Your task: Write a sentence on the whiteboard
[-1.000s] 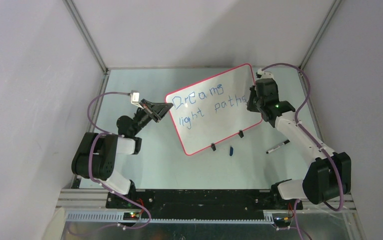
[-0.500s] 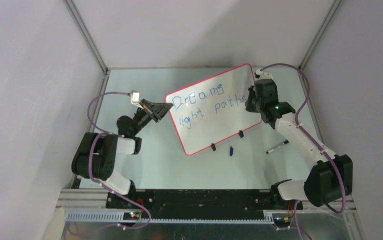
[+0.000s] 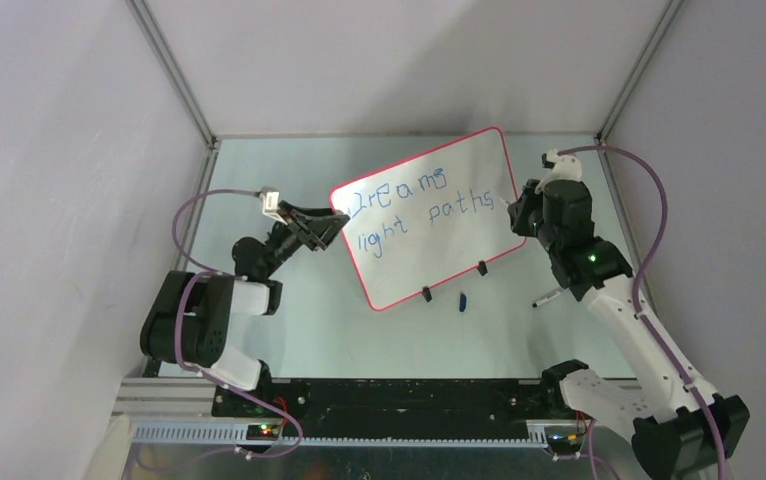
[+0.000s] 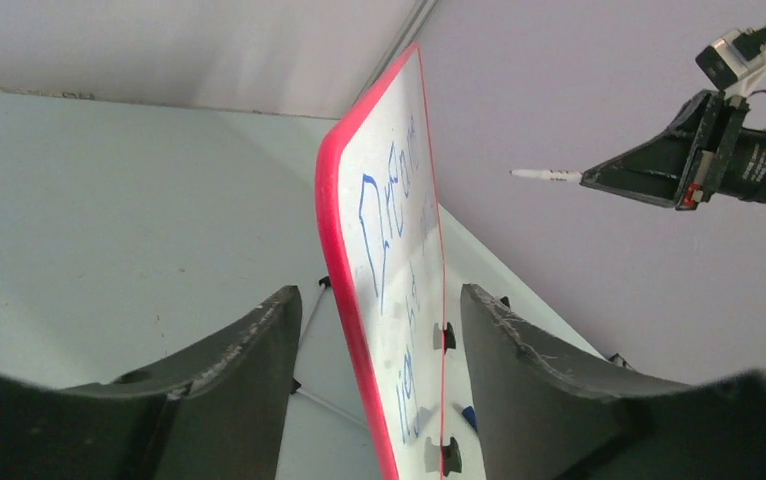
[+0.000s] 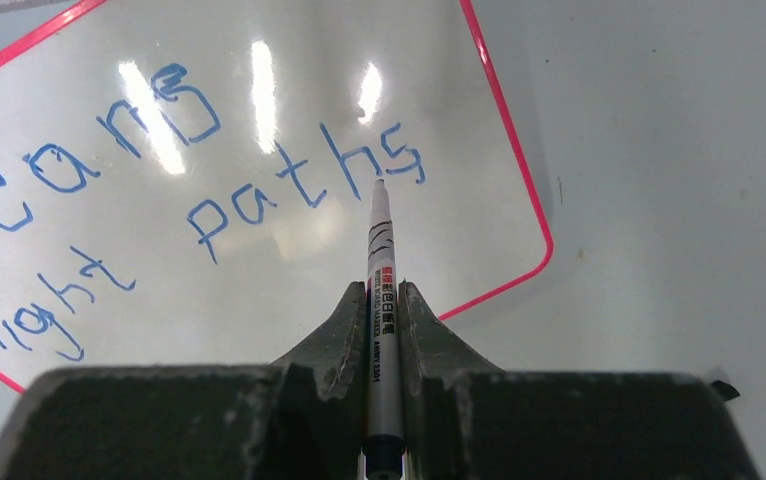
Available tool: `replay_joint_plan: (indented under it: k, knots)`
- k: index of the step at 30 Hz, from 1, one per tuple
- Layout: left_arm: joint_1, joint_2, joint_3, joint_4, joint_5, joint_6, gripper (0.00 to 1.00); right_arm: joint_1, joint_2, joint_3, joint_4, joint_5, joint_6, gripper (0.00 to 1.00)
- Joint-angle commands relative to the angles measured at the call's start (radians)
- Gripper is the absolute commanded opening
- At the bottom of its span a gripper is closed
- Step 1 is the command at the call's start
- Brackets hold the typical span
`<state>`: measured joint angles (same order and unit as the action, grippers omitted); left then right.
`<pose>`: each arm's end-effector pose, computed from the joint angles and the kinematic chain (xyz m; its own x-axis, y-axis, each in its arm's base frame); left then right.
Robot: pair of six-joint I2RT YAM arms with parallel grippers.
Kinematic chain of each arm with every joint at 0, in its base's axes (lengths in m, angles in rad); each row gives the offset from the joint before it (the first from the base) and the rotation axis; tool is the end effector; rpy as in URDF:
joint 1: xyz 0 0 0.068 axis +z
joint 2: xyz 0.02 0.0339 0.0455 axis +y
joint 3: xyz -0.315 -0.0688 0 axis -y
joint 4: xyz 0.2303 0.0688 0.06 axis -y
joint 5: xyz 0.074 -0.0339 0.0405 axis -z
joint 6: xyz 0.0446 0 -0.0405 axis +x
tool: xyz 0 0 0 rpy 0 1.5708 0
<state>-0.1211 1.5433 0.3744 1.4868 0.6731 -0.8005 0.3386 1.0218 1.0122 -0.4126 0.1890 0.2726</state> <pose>0.2548 -0.0590 0.2739 -0.2736 -0.5320 -0.8013 0.6978 0.4636 -0.5461 0.1857 0.0565 0.3917 -0.4166 0.1337 -0.8992 -0.0545 0.9837 0.1715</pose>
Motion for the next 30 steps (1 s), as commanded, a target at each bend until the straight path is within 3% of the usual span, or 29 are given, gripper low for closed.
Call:
replay_joint_plan:
  k: [1,6,11,15,17,18,19,21,23,26,30]
  knots:
    - [-0.004,-0.067,-0.03,0.05,-0.029,0.051,0.67,0.006,-0.08,-0.054,0.018,0.001,0.007,0.0]
    - [0.001,-0.148,-0.096,0.039,-0.109,0.049,0.81,0.016,-0.155,-0.092,-0.029,-0.02,0.017,0.0]
    - [0.033,-0.303,-0.216,-0.057,-0.224,-0.009,0.88,0.025,-0.223,-0.105,-0.085,-0.016,0.04,0.0]
    - [0.032,-0.482,-0.301,-0.25,-0.255,-0.011,0.88,0.026,-0.281,-0.106,-0.139,0.004,0.069,0.0]
    - [0.025,-0.629,-0.309,-0.448,-0.279,0.01,0.87,0.025,-0.312,-0.106,-0.168,0.012,0.089,0.0]
    - [0.014,-0.761,-0.282,-0.689,-0.333,0.048,0.86,0.024,-0.334,-0.106,-0.191,0.012,0.102,0.0]
    - [-0.028,-0.827,-0.261,-0.945,-0.375,0.108,0.86,0.024,-0.355,-0.106,-0.215,0.02,0.11,0.0]
    - [-0.146,-1.006,-0.188,-1.262,-0.552,0.176,0.86,0.024,-0.39,-0.106,-0.251,0.042,0.14,0.0]
    - [-0.251,-1.161,-0.112,-1.468,-0.715,0.17,0.86,0.024,-0.42,-0.106,-0.282,0.068,0.161,0.0]
    - [-0.395,-1.198,-0.062,-1.624,-0.776,0.093,0.85,0.023,-0.457,-0.106,-0.317,0.128,0.199,0.0]
    - [-0.66,-1.053,0.018,-1.657,-0.919,0.025,0.83,0.024,-0.496,-0.106,-0.369,0.212,0.262,0.0]
